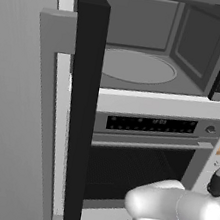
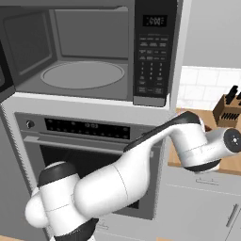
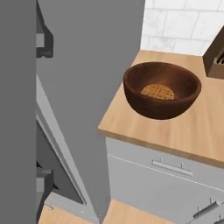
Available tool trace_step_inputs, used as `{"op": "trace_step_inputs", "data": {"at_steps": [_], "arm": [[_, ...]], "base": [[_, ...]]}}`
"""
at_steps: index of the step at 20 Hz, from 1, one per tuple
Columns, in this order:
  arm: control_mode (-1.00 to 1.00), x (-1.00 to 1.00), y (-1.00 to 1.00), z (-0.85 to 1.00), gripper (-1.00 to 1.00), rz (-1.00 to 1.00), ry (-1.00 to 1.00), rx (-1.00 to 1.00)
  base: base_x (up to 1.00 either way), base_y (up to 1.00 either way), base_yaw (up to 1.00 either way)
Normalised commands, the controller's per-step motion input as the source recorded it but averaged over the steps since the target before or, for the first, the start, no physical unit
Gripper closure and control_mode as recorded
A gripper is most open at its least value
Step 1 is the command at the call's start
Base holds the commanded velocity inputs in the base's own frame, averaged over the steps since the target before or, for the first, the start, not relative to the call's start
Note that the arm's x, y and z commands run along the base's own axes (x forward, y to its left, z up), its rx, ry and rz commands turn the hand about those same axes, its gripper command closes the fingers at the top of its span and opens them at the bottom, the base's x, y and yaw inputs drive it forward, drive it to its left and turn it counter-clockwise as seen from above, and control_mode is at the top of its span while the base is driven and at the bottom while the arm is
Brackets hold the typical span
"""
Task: Open the microwave, place the bowl with waffle inside the microwave, then close the microwave door and turn it on.
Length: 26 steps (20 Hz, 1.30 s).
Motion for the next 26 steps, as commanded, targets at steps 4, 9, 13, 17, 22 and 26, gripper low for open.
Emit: {"op": "trace_step_inputs", "data": {"at_steps": [4, 9, 13, 17, 22, 26], "arm": [[-1.0, 0.25, -0.04, -0.6, -1.0, 0.0, -0.05, 0.0], [-1.0, 0.1, 0.0, -0.58, -1.0, 0.0, -0.08, 0.0], [-1.0, 0.31, 0.0, -0.46, -1.0, 0.0, 0.0, 0.0], [-1.0, 0.57, 0.0, -0.25, -1.0, 0.0, 0.0, 0.0], [-1.0, 0.49, -0.05, -0.01, -1.0, 0.02, -0.02, 0.0], [-1.0, 0.25, -0.12, -0.08, -1.0, 0.01, -0.03, 0.0]], "base": [[0.0, 0.0, 0.0], [0.0, 0.0, 0.0], [0.0, 0.0, 0.0], [0.0, 0.0, 0.0], [0.0, 0.0, 0.0], [0.0, 0.0, 0.0]]}}
